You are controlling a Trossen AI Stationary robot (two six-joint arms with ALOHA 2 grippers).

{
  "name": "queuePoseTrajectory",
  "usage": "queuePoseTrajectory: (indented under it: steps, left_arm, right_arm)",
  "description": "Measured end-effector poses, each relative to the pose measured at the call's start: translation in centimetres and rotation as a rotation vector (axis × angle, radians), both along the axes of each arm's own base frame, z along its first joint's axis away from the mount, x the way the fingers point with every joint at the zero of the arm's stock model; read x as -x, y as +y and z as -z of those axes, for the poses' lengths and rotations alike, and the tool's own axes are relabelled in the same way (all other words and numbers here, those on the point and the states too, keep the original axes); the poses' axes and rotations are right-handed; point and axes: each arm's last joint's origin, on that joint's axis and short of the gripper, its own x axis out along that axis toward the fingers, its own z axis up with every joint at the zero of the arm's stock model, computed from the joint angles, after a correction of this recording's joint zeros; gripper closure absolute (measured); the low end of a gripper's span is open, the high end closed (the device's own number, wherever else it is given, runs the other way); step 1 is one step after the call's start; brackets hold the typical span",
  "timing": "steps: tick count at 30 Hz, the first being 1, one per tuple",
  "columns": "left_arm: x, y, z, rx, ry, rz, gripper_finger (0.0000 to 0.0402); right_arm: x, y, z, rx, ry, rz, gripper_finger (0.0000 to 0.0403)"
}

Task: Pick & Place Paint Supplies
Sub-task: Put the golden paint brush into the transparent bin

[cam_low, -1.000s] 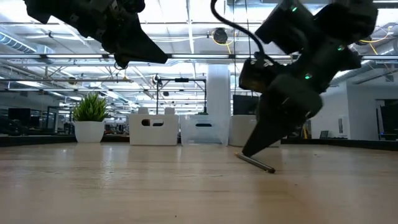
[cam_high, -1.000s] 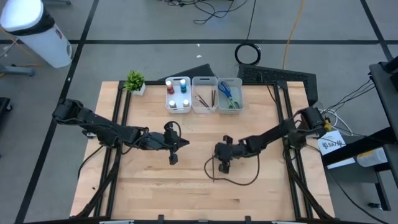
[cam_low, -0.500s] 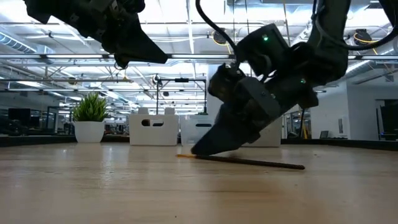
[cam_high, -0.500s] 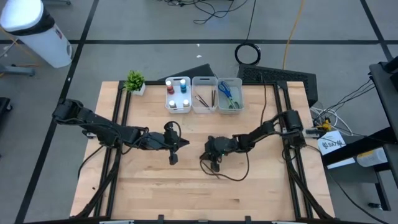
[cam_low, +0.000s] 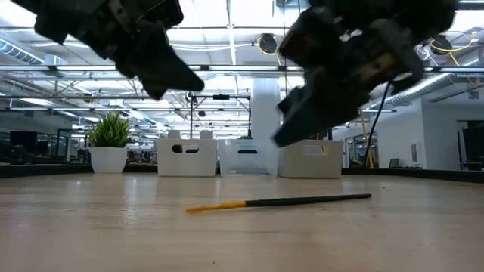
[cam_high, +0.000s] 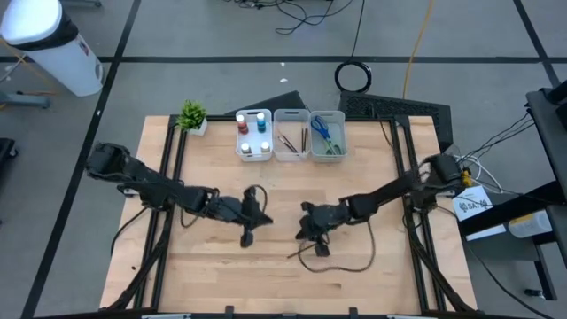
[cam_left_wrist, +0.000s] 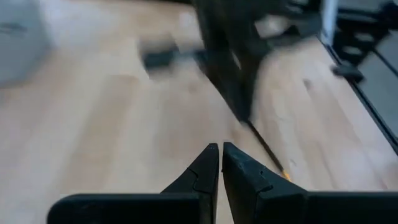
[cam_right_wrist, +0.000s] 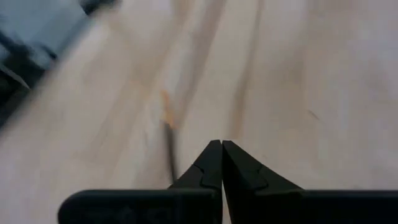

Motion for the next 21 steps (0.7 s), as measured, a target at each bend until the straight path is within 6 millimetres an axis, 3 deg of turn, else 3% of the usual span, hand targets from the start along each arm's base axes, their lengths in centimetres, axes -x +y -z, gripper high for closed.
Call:
queuePoseTrajectory:
  steps: [4,8,15,17,21]
  left_arm:
    - [-1.4,-2.3,2.0,0.006,0.011,0.075,0.0371]
    - [-4.1,-5.3,2.1,-0.017,0.069,0.132,0.0371]
    - [-9.2,-11.3,2.4,-0.054,0.229,0.34,0.0371]
    - [-10.3,-11.9,3.1,-0.047,0.296,0.383,0.0371]
    - [-11.6,-11.0,3.8,0.011,0.353,0.445,0.0371]
  right_arm:
    - [2.2,1.4,-2.7,0.187,-0.006,0.095,0.0403]
    - [4.1,2.2,-5.4,0.277,-0.048,0.175,0.0403]
    - [5.6,2.9,-7.0,0.321,-0.072,0.201,0.0403]
    - [5.6,2.8,-6.9,0.328,-0.061,0.2,0.0403]
    - [5.7,2.8,-6.8,0.336,-0.047,0.198,0.0403]
